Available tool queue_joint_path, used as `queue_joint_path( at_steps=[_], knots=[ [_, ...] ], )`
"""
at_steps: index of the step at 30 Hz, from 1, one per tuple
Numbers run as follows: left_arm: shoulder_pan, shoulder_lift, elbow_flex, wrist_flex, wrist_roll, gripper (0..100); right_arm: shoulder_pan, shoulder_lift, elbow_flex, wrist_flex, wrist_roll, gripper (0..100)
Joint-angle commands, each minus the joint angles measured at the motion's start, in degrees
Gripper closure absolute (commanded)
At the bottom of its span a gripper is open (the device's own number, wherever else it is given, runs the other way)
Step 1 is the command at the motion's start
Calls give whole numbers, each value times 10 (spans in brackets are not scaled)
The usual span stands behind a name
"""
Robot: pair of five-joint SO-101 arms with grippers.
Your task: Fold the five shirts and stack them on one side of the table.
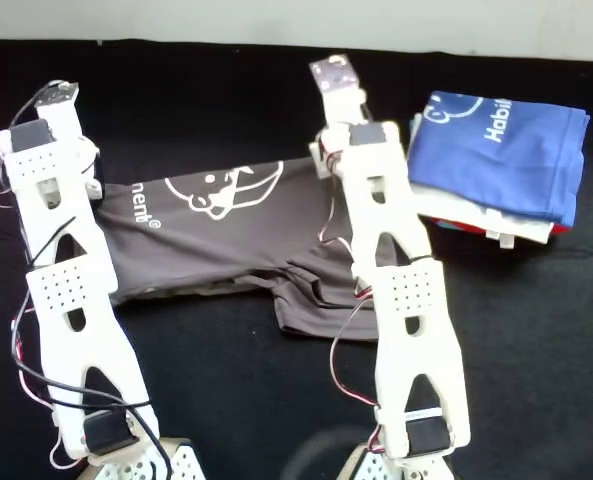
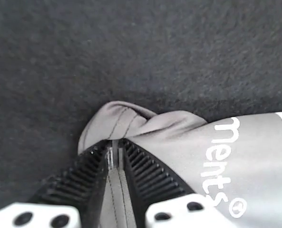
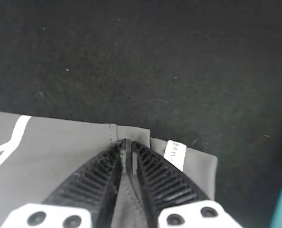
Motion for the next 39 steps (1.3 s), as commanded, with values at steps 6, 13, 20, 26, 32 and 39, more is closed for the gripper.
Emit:
queue_joint_path(
  at_steps=[6, 13, 20, 26, 32, 39],
  knots=[
    [22, -76, -69, 98, -3, 992, -1, -4, -254, 175, -4, 984],
    [32, -361, 261, 98, -4, 992, 0, -9, -352, 288, -4, 984],
    [30, -573, 657, 2, -8, 991, 7, -29, -355, 335, 34, 984],
    [29, -663, 941, -173, -8, 991, 7, -120, -351, 336, 34, 986],
    [-15, -704, 1079, -321, -8, 991, 7, -268, -200, 336, 34, 986],
    [-46, -705, 1111, -361, -6, 991, -69, -523, 248, 334, 36, 986]
  ],
)
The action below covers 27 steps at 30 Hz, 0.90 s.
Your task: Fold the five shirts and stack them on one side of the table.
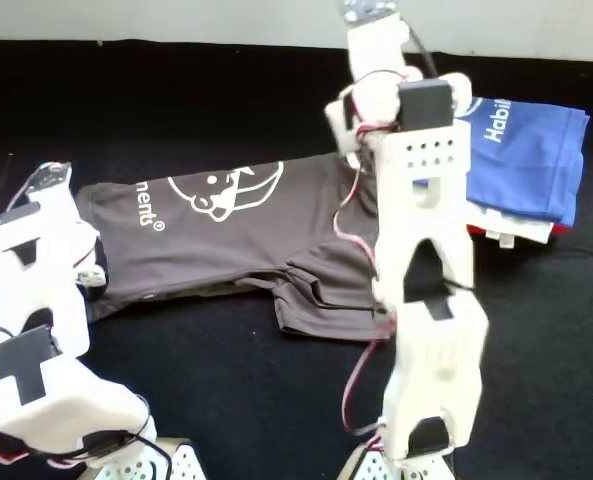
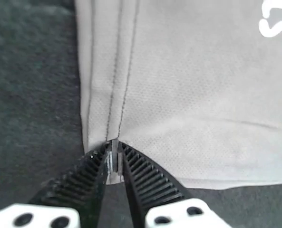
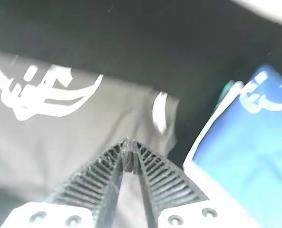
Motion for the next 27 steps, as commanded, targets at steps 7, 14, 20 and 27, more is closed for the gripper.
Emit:
queue_joint_path(
  at_steps=[7, 14, 20, 27],
  knots=[
    [-4, -31, 68, -103, -4, 991, -100, -202, 577, -99, 6, 981],
    [1, -30, 85, -119, -2, 991, -124, -201, 724, -217, 7, 870],
    [16, -30, 94, -128, 32, 991, -148, -200, 744, -274, 7, 871],
    [16, -30, 94, -128, 33, 991, -151, -166, 743, -282, 7, 872]
  ],
)
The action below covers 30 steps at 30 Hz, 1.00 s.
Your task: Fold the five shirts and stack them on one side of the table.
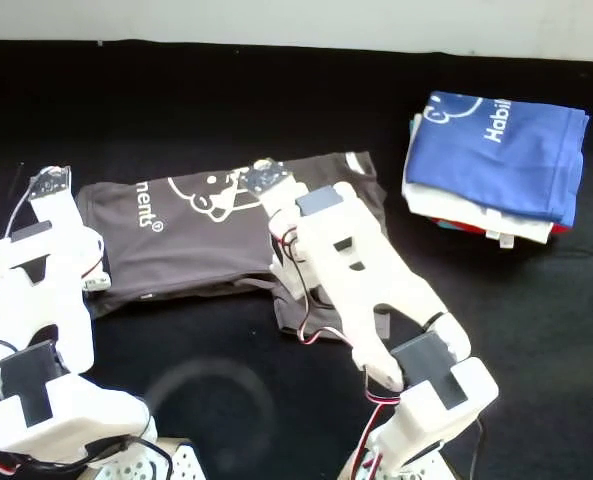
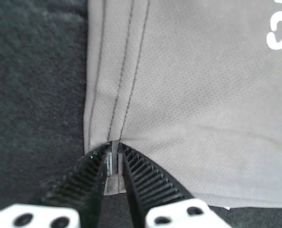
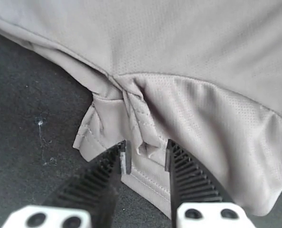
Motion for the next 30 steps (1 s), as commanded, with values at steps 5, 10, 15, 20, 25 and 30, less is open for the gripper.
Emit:
queue_joint_path(
  at_steps=[5, 10, 15, 20, 25, 30],
  knots=[
    [7, 0, 1, -11, 4, 991, -3, 44, -14, -5, 4, 872],
    [7, 0, 1, -11, 4, 991, 3, 41, -59, 15, 4, 991],
    [7, 0, 1, -11, 4, 991, 7, 37, -71, 30, 4, 993],
    [7, 0, 1, -11, 4, 991, 8, 9, -74, 82, 4, 993],
    [7, 0, 1, -11, 4, 991, 5, -37, -63, 112, 22, 993],
    [7, 0, 1, -11, 4, 991, -1, -42, -3, 88, 39, 993]
  ],
)
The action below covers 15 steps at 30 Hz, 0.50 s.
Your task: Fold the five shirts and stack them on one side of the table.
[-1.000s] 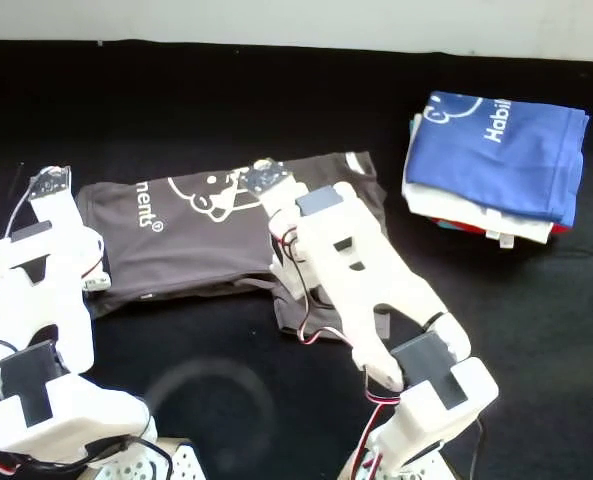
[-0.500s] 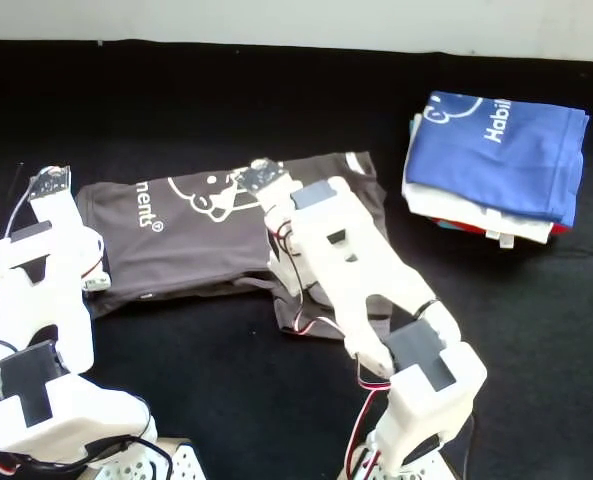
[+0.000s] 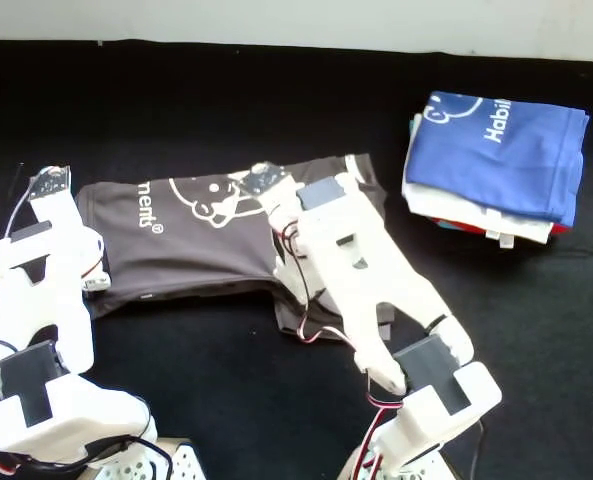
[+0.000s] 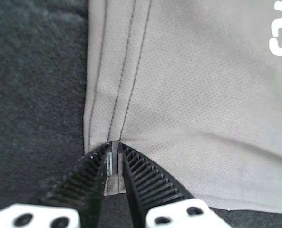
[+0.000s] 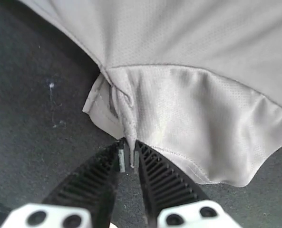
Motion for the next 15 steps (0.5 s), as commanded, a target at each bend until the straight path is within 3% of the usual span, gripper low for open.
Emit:
queue_joint_path(
  at_steps=[1, 8, 11, 15],
  knots=[
    [6, 0, 1, -11, 4, 991, -4, -27, 38, -24, 9, 993],
    [6, 0, 1, -11, 4, 991, -45, -27, 112, -121, 10, 993],
    [6, 0, 1, -11, 4, 991, -45, -27, 112, -112, 10, 991],
    [6, 0, 1, -11, 4, 991, -49, -32, 94, -51, 10, 878]
  ],
)
